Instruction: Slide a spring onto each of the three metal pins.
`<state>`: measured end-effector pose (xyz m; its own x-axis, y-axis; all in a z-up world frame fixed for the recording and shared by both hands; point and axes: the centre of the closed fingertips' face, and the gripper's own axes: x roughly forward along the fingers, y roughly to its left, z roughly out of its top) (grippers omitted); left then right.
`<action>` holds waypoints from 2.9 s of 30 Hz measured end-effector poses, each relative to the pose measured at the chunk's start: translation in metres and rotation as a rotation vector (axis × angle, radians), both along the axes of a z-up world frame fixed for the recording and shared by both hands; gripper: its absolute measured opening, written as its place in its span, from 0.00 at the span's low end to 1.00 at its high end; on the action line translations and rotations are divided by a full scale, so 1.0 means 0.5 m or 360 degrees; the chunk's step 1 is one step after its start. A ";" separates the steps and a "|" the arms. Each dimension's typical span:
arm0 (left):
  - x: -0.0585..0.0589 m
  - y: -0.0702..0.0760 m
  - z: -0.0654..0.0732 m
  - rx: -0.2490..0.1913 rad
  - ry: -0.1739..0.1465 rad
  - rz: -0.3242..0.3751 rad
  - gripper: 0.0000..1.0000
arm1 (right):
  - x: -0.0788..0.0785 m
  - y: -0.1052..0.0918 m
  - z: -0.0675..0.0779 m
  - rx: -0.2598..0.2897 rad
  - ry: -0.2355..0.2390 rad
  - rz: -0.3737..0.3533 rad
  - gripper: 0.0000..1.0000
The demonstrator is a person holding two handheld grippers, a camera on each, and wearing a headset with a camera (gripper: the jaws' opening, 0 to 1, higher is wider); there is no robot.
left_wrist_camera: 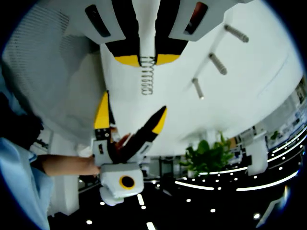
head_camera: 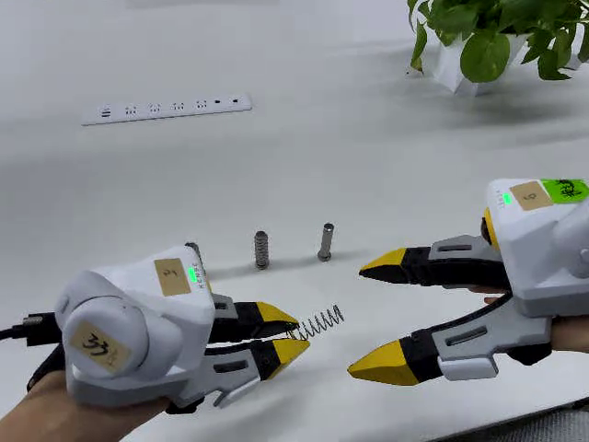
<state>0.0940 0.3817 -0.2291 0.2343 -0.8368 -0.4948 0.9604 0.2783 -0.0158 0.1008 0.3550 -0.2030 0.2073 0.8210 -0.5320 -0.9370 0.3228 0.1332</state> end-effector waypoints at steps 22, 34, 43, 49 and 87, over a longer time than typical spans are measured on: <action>-0.032 0.008 0.008 -0.0063 -0.0032 -0.0159 0.10 | -0.044 0.041 0.003 0.0028 0.0221 0.0236 0.20; -0.040 0.006 0.009 -0.0084 -0.0041 -0.0189 0.10 | -0.055 0.038 -0.005 -0.0001 0.0279 0.0267 0.13; -0.043 0.004 0.008 -0.0090 -0.0028 -0.0190 0.10 | -0.059 0.040 -0.005 -0.0008 0.0297 0.0276 0.12; -0.042 0.000 0.006 -0.0094 0.0002 -0.0159 0.10 | -0.049 0.038 -0.002 -0.0066 0.0226 0.0292 0.12; -0.058 -0.023 0.002 -0.0095 0.0061 -0.0176 0.09 | -0.062 0.047 0.016 -0.0389 0.0006 0.0516 0.21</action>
